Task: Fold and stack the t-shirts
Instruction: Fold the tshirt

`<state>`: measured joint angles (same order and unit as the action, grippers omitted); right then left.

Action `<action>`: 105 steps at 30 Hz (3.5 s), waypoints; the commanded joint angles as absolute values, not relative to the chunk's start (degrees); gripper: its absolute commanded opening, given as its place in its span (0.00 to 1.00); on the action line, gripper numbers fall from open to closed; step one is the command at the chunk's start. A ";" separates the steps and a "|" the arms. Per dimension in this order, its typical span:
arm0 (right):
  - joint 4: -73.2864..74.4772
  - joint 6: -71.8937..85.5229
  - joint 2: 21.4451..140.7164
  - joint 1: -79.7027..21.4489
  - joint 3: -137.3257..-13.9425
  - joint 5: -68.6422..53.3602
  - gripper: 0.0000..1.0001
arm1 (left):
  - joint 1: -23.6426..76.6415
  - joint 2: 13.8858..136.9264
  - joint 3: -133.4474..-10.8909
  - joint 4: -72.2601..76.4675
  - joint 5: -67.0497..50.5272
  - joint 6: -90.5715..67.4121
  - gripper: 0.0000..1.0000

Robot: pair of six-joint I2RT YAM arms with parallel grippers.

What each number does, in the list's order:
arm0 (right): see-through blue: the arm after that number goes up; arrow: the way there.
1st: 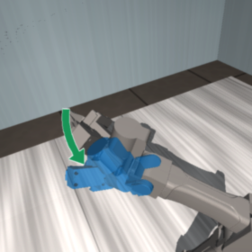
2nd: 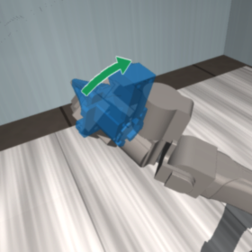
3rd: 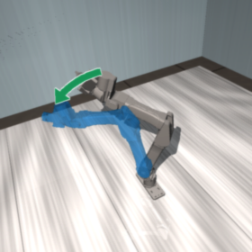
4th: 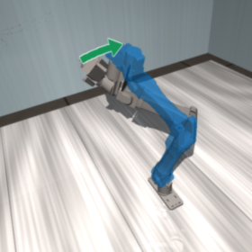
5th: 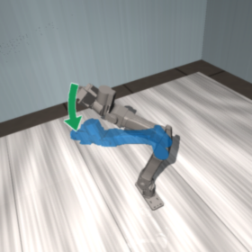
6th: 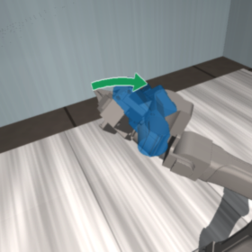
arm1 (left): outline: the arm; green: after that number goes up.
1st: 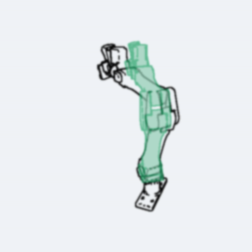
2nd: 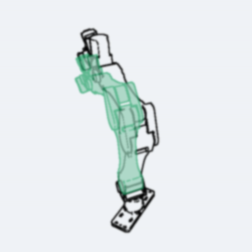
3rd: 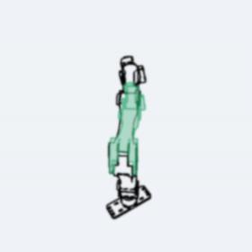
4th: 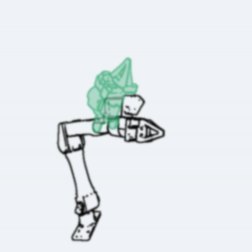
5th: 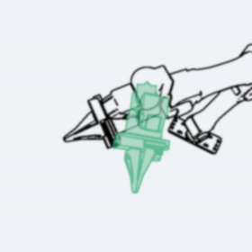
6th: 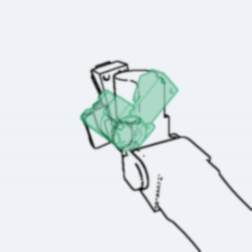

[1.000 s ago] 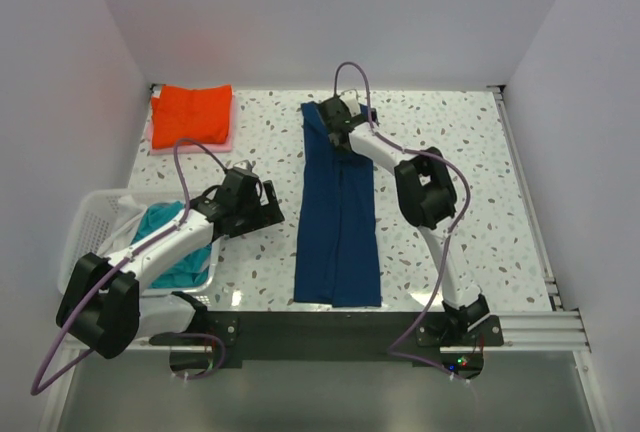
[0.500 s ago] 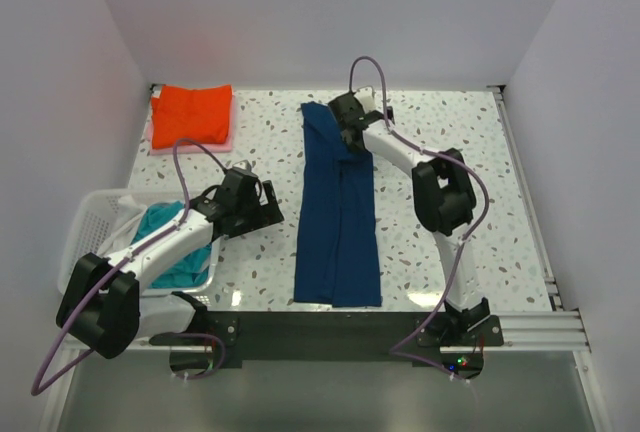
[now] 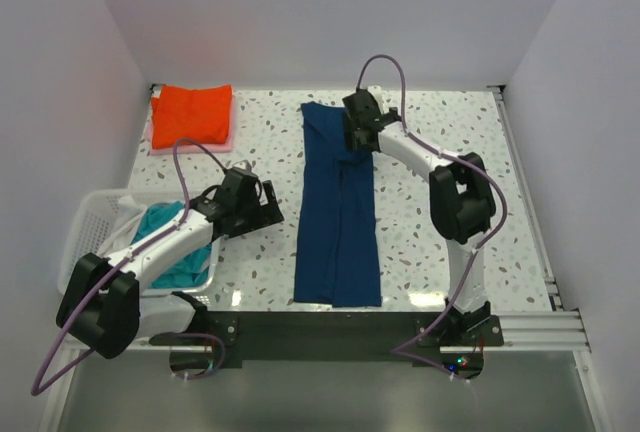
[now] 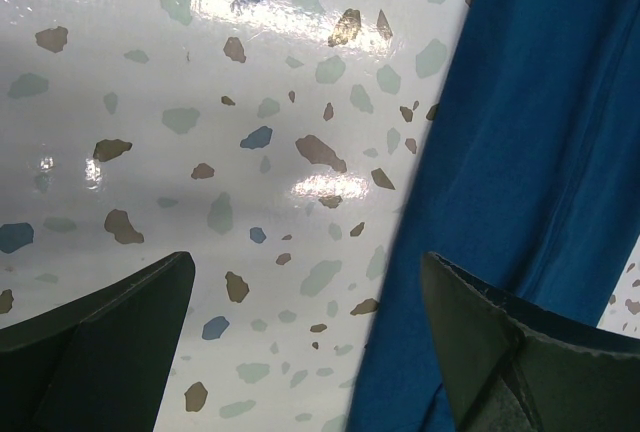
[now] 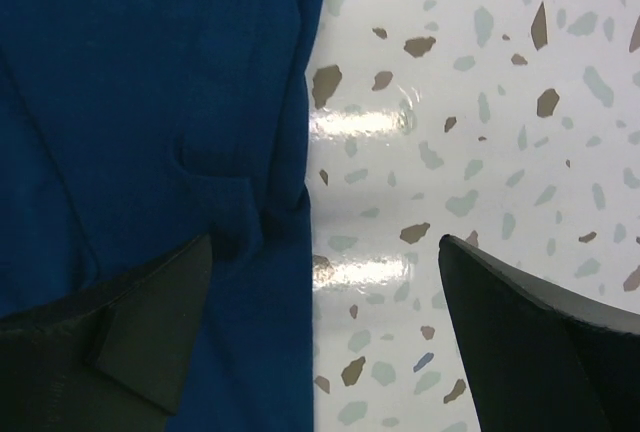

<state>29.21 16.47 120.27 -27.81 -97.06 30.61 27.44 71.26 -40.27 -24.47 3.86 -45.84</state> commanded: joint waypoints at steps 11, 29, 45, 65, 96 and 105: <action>24.96 14.15 122.08 -21.80 -101.86 21.81 0.99 | 27.07 71.28 -42.27 -23.64 4.57 -45.35 1.00; 24.52 15.12 124.72 -22.33 -97.91 13.71 0.99 | 26.98 73.21 -42.71 -22.85 3.43 -45.26 1.00; 28.12 14.42 121.12 -22.68 -101.33 13.80 0.99 | 27.07 70.67 -44.56 -24.08 1.68 -44.82 1.00; 34.79 37.51 59.79 -32.42 -48.71 4.40 0.99 | 45.61 51.16 -26.73 -28.31 -5.09 -56.16 1.00; 32.26 57.48 51.06 -55.72 -25.93 -2.99 0.90 | 61.08 64.95 -22.76 -17.23 -0.26 -68.99 0.30; 30.24 58.97 56.42 -58.53 -25.93 0.69 0.76 | 61.08 66.27 -23.03 -16.00 0.71 -66.98 0.00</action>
